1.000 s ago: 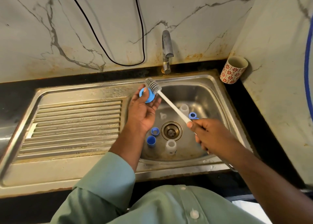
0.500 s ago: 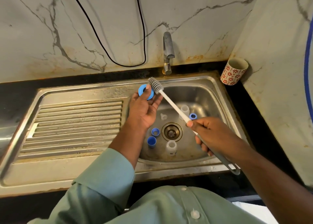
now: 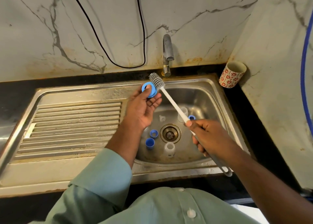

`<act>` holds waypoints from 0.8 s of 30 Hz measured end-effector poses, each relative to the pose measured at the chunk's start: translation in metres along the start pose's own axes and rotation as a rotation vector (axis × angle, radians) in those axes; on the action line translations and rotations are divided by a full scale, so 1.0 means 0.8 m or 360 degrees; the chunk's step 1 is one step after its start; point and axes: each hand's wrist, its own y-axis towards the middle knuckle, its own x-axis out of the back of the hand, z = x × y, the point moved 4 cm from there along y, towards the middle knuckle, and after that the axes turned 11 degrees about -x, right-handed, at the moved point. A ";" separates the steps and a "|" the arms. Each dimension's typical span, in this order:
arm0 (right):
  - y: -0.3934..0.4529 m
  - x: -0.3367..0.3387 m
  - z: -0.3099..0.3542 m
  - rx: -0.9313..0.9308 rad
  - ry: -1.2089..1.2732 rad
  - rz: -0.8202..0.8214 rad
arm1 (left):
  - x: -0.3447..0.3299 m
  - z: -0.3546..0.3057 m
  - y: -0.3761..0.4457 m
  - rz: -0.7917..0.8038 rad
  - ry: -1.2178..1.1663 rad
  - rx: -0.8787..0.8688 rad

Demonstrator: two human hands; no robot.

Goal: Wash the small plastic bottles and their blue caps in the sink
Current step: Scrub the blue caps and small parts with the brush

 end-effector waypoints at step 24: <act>-0.015 0.004 -0.002 -0.0013 -0.0106 0.0058 | 0.002 -0.008 -0.003 -0.0098 -0.0368 -0.0026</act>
